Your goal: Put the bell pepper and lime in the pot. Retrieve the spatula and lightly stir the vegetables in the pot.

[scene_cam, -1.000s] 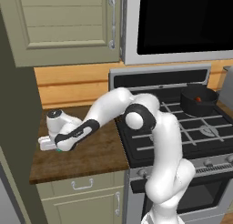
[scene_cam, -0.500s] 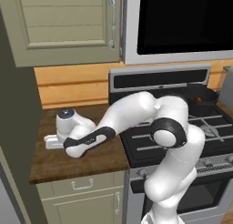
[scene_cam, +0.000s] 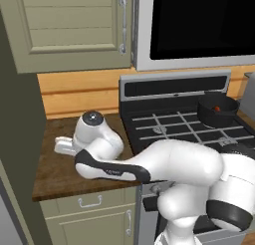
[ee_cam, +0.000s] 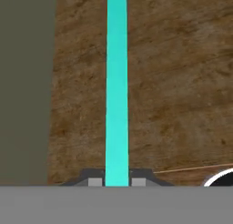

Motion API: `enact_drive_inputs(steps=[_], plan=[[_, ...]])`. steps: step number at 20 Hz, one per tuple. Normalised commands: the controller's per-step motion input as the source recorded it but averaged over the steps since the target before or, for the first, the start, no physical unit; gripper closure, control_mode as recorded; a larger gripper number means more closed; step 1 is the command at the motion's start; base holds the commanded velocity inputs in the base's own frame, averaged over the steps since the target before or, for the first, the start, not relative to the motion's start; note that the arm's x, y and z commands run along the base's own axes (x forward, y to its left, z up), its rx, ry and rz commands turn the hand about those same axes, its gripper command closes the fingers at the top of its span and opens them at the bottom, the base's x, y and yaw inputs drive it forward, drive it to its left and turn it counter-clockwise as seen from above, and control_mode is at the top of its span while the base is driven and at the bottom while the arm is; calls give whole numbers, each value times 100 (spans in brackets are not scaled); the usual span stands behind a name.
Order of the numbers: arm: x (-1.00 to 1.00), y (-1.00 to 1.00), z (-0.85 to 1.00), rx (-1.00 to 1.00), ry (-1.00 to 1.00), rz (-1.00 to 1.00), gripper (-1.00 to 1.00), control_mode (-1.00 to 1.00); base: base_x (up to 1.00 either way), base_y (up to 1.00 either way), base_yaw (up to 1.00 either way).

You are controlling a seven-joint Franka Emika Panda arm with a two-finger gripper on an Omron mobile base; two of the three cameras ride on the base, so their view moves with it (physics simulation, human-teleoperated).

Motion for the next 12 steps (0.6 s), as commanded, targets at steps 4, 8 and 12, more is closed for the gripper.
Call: enact_drive_inputs(steps=[4,8,12], plan=[[-54,-23,100,35,5,-15,100,-100,0,0,0],[-51,-23,79,29,1,-16,100,-100,0,0,0],[-21,-20,83,38,10,-13,100,-100,0,0,0]])
